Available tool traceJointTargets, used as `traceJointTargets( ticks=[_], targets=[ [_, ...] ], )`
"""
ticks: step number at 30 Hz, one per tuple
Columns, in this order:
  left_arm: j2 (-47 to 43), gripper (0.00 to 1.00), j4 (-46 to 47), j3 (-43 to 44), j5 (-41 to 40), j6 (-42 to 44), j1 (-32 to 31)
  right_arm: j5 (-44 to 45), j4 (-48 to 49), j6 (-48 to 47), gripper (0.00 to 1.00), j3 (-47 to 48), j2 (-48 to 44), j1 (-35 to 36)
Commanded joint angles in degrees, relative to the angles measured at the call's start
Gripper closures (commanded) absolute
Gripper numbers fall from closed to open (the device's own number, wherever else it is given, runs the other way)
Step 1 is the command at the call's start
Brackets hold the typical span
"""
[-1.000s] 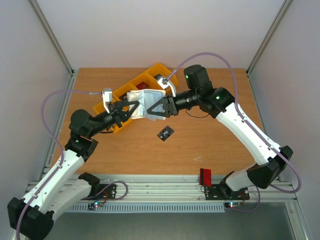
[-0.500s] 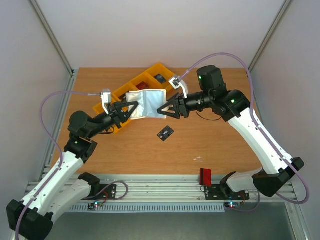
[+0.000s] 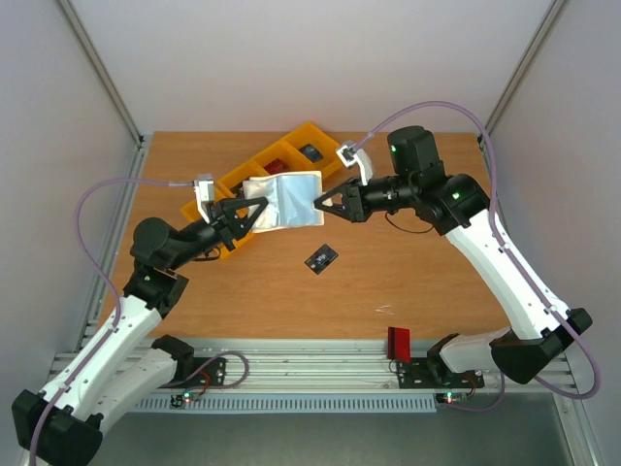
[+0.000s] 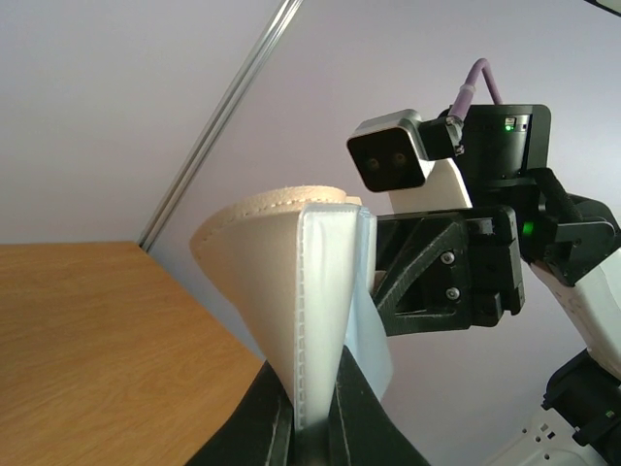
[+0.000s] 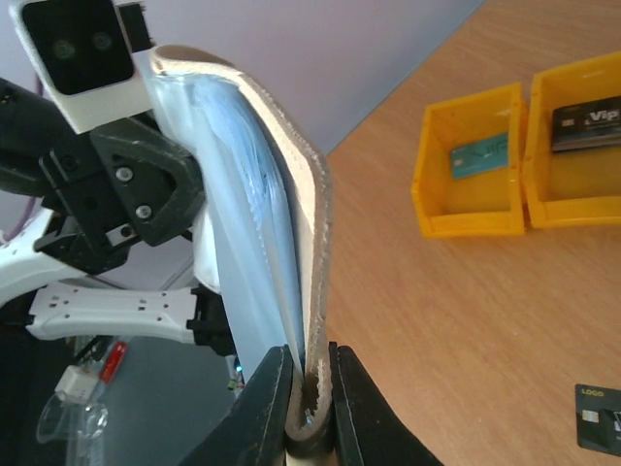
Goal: Take the credit cards out of the card holder
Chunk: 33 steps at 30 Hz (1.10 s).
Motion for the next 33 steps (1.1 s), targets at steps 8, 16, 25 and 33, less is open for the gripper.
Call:
traceJointTargets(
  ticks=[8, 16, 25, 33],
  targets=[
    [-0.5, 1.0, 4.3, -0.4, 2.0, 2.3, 0.1, 8.8, 2.5, 2.8, 0.92, 3.1, 3.2, 2.6],
    [-0.2, 1.0, 4.5, 0.0, 2.6, 2.3, 0.1, 1.5, 10.8, 3.9, 0.85, 4.7, 6.7, 5.7],
    [-0.3, 1.0, 3.0, -1.1, -0.9, 3.3, 0.1, -6.7, 10.9, 2.7, 0.99, 8.9, 10.4, 8.8],
    [-0.3, 0.4, -6.0, -2.3, -13.8, 12.0, 0.1, -4.5, 8.9, 1.8, 0.99, 9.0, 8.9, 9.5]
  ],
)
